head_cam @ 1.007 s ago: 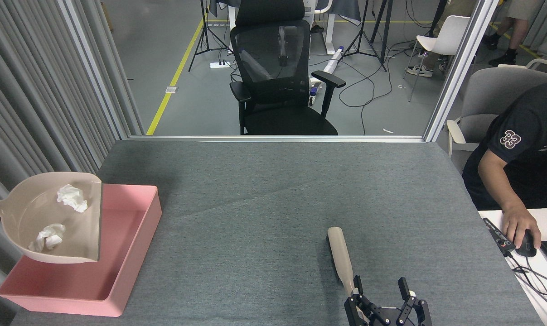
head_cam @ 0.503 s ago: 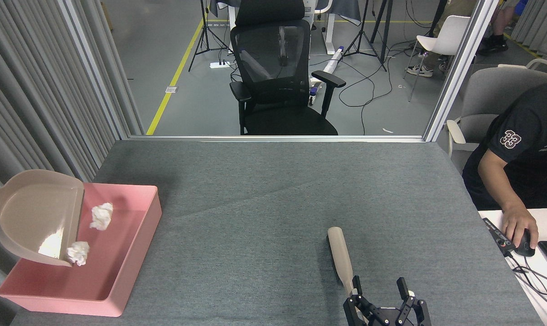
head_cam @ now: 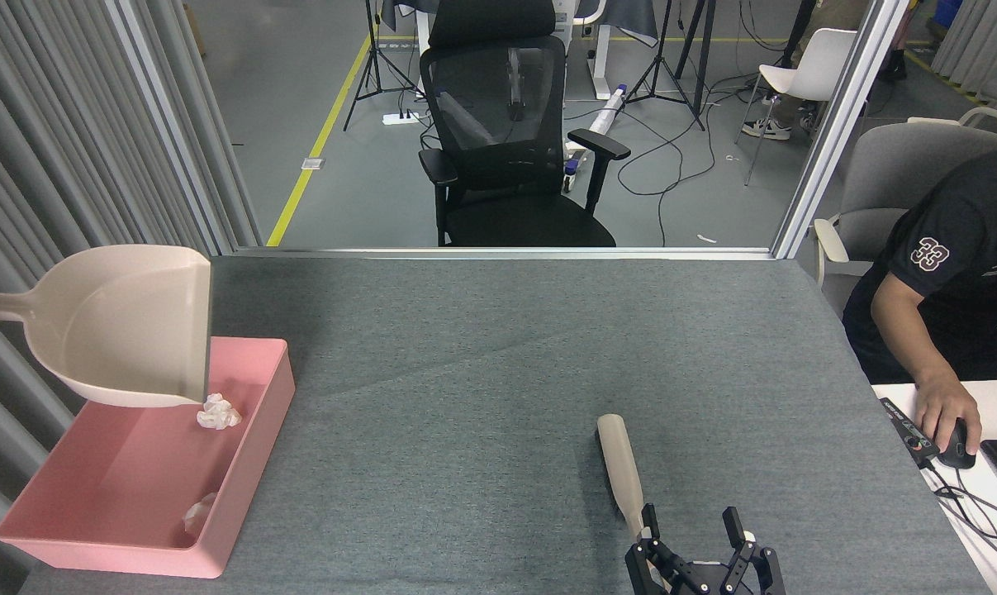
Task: Sweep and dump garbage into bin
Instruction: 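Lower the empty dustpan back onto the table with the left gripper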
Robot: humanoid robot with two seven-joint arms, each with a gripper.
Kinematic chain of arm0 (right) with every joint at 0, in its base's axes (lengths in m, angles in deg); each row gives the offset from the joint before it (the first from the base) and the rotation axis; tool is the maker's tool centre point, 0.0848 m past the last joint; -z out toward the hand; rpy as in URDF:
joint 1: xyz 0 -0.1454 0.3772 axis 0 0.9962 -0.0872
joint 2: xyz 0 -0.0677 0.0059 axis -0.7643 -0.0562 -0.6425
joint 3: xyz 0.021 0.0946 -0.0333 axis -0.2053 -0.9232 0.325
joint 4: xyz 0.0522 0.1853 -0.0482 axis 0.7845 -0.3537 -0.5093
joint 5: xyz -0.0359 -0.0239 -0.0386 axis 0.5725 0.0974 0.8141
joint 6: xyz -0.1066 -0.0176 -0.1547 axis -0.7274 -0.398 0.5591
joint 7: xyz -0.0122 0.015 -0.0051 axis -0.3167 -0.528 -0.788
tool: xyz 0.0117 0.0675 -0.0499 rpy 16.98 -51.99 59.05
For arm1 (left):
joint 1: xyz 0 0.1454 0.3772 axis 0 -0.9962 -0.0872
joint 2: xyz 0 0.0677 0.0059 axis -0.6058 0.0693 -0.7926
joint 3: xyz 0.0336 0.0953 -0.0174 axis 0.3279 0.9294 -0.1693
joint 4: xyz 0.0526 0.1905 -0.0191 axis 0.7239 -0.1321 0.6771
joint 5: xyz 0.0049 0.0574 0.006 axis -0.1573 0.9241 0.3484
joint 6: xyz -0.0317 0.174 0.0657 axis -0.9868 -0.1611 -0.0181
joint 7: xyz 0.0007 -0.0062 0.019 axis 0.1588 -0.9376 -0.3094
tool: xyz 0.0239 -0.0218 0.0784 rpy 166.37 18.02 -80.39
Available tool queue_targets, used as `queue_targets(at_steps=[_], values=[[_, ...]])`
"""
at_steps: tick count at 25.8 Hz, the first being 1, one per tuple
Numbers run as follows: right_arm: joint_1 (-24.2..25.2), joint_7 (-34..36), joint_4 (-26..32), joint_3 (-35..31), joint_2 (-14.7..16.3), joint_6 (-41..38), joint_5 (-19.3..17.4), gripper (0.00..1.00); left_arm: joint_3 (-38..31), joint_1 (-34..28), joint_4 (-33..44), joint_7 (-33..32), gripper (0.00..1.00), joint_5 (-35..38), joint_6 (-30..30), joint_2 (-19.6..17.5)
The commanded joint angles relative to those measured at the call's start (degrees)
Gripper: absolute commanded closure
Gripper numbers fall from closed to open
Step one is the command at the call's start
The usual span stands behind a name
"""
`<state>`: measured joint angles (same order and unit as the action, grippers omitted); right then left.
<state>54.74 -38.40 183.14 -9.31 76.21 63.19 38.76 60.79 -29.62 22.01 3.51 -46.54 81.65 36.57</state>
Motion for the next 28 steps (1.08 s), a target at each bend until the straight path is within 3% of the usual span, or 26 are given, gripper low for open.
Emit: queue_targets(at_steps=[1,4,7,11,16,23,28], values=[[0.0,0.0,0.0,-0.1,0.0,0.0,0.0,0.02,2.4,-0.2,7.3,0.5,0.78,-4.3,6.5,8.0],[0.4,0.0,0.0,-0.1,0.0,0.0,0.0,0.02,3.0,-2.6,11.9,0.8,0.78,1.8,6.7,14.1],[0.6,0.0,0.0,-0.2,0.1,0.0,0.0,0.02,3.0,-3.5,11.8,0.9,0.78,14.0,2.6,24.5],[0.9,0.0,0.0,-0.1,0.1,0.0,0.0,0.02,4.6,-5.2,10.1,1.2,0.78,20.6,-0.3,33.1],[0.8,0.0,0.0,-0.1,0.0,0.0,0.0,0.02,6.2,-5.5,6.7,1.6,0.78,20.9,-1.7,36.6],[0.8,0.0,0.0,-0.1,0.0,0.0,0.0,0.02,6.3,-5.3,-1.8,7.9,0.77,21.0,-6.1,36.6],[0.9,0.0,0.0,-0.1,-0.1,0.0,0.0,0.02,6.1,-5.4,-4.5,8.6,0.77,20.9,-8.7,36.6]])
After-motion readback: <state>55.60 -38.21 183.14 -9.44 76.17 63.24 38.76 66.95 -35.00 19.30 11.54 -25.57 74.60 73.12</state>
